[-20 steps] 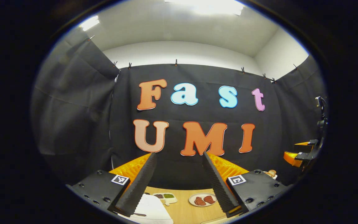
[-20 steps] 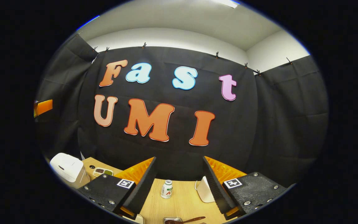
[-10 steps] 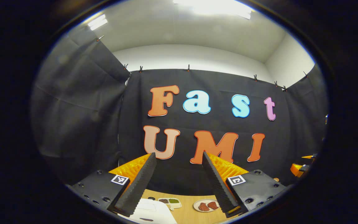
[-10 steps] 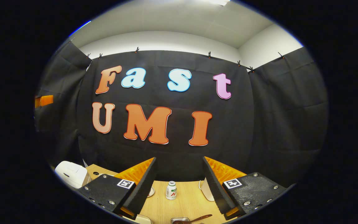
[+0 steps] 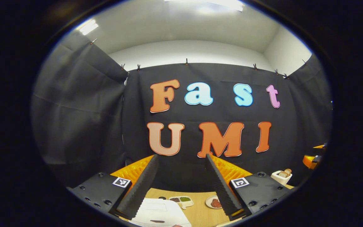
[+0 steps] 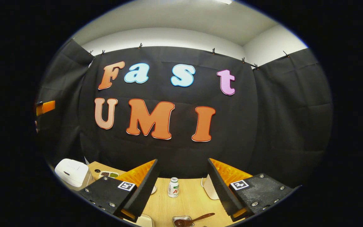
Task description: Close the left gripper, press the button to open the rice cooker; take a wooden spoon from the chopstick holder with the right hand, scoop a spoonful of rice and pour it into the rice cooker, then put the wooden spoon back into the chopstick holder.
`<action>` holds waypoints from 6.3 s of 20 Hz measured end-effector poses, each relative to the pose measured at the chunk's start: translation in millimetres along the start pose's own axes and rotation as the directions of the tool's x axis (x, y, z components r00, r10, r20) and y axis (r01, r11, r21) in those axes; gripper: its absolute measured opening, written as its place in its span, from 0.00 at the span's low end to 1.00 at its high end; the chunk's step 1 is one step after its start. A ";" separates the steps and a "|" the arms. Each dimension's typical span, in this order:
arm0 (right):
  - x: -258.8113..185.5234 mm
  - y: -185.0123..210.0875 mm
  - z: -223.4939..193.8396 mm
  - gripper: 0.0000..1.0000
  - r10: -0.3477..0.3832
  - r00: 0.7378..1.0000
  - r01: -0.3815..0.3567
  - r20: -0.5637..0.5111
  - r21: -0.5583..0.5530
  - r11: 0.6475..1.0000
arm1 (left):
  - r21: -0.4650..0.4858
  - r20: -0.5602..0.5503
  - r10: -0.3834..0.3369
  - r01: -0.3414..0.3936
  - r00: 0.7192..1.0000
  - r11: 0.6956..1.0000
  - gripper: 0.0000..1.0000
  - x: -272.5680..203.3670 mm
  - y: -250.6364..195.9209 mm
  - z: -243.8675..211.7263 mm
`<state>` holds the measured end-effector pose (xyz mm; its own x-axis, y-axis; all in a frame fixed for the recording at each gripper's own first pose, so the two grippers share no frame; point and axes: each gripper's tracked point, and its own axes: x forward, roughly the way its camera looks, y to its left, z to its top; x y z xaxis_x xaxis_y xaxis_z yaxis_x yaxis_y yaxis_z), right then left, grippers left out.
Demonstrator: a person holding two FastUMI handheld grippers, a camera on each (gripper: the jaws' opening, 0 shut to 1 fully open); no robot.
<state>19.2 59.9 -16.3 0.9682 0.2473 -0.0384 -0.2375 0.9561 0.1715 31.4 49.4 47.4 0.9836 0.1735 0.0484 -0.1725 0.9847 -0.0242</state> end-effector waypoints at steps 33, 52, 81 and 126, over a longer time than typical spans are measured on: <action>7.5 -17.0 -100.2 0.95 -0.066 0.980 0.055 -0.186 -0.065 0.996 | -0.226 -0.864 -0.052 -0.294 0.500 0.929 0.05 -28.4 78.1 -301.2; -4.6 -44.8 -153.1 0.95 -0.071 0.951 0.064 -0.302 -0.033 0.997 | -0.232 -0.777 0.001 -0.287 0.630 0.929 0.05 -14.3 89.8 -262.6; -5.7 -79.9 -319.5 0.93 0.090 0.812 0.083 -0.577 0.266 0.960 | 0.078 -0.343 0.150 -0.131 0.927 0.988 0.64 -48.4 -13.7 -131.3; -14.6 30.8 -206.0 0.12 0.111 0.911 0.064 -0.396 0.401 0.914 | -0.003 -0.386 -0.006 0.005 0.923 1.000 0.84 -38.1 15.3 -176.9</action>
<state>-18.6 118.1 -213.2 0.8248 0.3934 -0.4062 -0.1238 0.8265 0.5491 0.4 55.1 -131.4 0.9285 0.1482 -0.3406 -0.1673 0.9855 -0.0272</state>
